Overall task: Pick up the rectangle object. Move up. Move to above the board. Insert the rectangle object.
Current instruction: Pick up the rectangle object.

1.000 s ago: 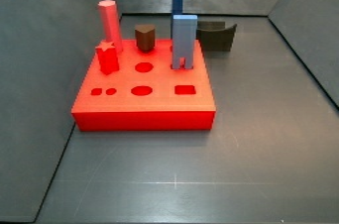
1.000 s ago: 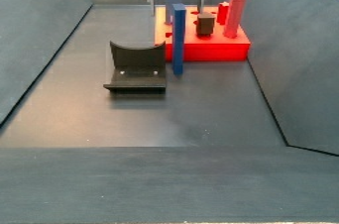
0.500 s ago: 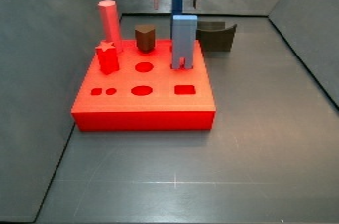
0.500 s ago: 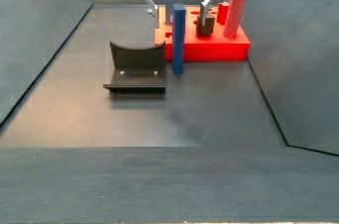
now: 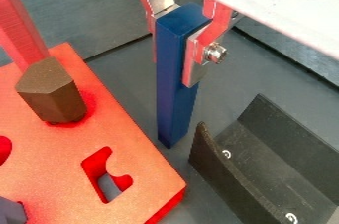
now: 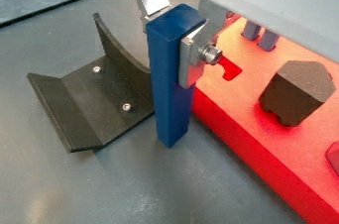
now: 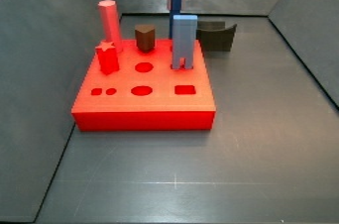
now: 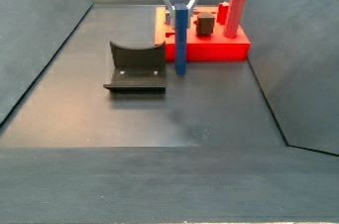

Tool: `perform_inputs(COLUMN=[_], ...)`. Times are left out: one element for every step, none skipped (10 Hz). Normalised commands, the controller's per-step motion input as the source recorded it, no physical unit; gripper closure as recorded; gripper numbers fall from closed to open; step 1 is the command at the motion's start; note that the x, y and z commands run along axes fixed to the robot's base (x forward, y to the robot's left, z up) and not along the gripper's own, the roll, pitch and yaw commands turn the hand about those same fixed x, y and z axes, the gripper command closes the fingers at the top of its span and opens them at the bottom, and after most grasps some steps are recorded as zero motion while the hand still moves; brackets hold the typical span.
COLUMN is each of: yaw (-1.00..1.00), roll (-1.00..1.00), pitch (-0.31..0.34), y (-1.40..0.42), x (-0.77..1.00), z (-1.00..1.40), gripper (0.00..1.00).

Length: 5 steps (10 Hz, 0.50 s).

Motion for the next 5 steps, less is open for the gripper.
perform_inputs(yaw=[0.0,0.0,0.0,0.0,0.0], roll=[0.0,0.0,0.0,0.0,0.0], pitch=[0.0,0.0,0.0,0.0,0.0], y=[0.0,0.0,0.0,0.0,0.0], x=[0.0,0.0,0.0,0.0,0.0], z=[0.0,0.0,0.0,0.0,0.0], gripper=[1.0,1.0,1.0,1.0,1.0])
